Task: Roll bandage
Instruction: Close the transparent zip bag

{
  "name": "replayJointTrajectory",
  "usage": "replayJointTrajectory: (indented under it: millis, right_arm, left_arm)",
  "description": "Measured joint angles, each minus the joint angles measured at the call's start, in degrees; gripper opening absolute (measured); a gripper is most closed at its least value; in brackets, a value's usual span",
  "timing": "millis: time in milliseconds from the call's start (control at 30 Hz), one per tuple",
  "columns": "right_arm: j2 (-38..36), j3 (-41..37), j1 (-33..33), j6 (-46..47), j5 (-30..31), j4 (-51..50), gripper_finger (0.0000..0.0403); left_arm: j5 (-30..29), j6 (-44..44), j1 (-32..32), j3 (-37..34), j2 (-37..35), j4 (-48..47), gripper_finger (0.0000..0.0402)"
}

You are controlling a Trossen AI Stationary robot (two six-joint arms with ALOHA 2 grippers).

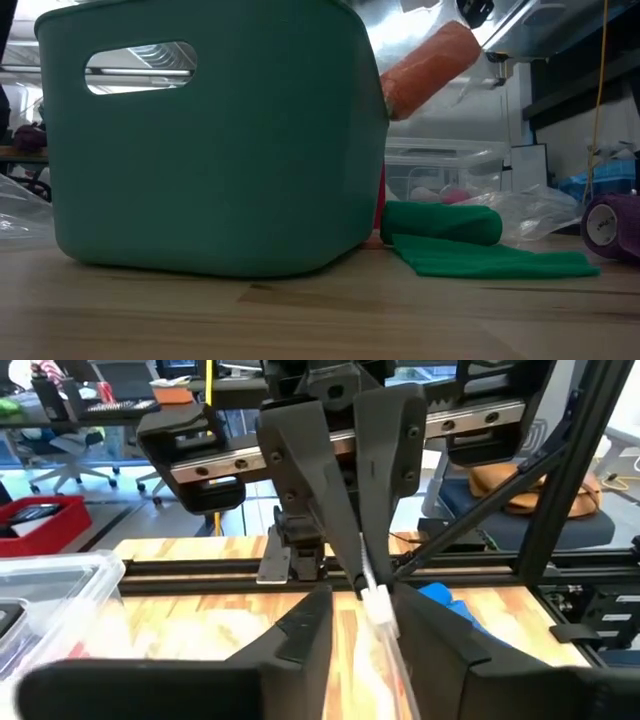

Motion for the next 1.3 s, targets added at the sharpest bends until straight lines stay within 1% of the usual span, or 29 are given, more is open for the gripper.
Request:
replayJointTrajectory:
  millis: [267, 300, 467, 600, 867, 967, 1100, 1200, 1300]
  right_arm:
    - [0.0, 0.0, 0.0, 0.0, 0.0, -0.9, 0.0000]
    - [-0.1, 0.0, 0.0, 0.0, 0.2, -1.1, 0.0000]
    - [-0.5, 0.0, 0.0, -0.1, 1.6, -1.8, 0.0000]
    - [-1.2, 0.0, 0.0, -0.9, 1.7, -1.7, 0.0000]
    - [-2.2, 0.0, 0.0, -1.0, 1.9, -2.4, 0.0000]
    - [-2.2, 0.0, 0.0, -1.0, 1.9, -2.8, 0.0000]
    - [-4.4, 0.0, 0.0, -1.0, 2.8, -6.1, 0.0000]
    - [-5.5, -0.1, 0.0, -0.5, 6.1, -10.0, 0.0000]
    - [-7.3, -0.1, 0.0, 0.3, 5.7, -9.9, 0.0000]
  left_arm:
    - [0.0, 0.1, -0.3, 0.0, 0.0, -0.2, 0.0017]
    - [0.0, 0.1, -0.4, 0.0, 0.0, -0.3, 0.0012]
    - [-0.3, 0.2, -1.0, 0.0, -0.3, -0.2, 0.0013]
    - [-0.5, 0.0, -1.2, 0.0, -0.7, -0.6, 0.0007]
    - [-0.4, -0.7, -1.2, 0.1, -1.4, -1.9, 0.0006]
    - [-0.4, -0.8, -1.2, 0.1, -1.7, -2.9, 0.0006]
    - [0.5, -1.3, -1.4, 0.0, -2.5, -5.9, 0.0011]
    - [0.6, -2.1, -1.5, -0.1, -3.6, -10.2, 0.0007]
    - [0.0, -2.3, -1.3, -0.1, -4.4, -10.2, 0.0006]
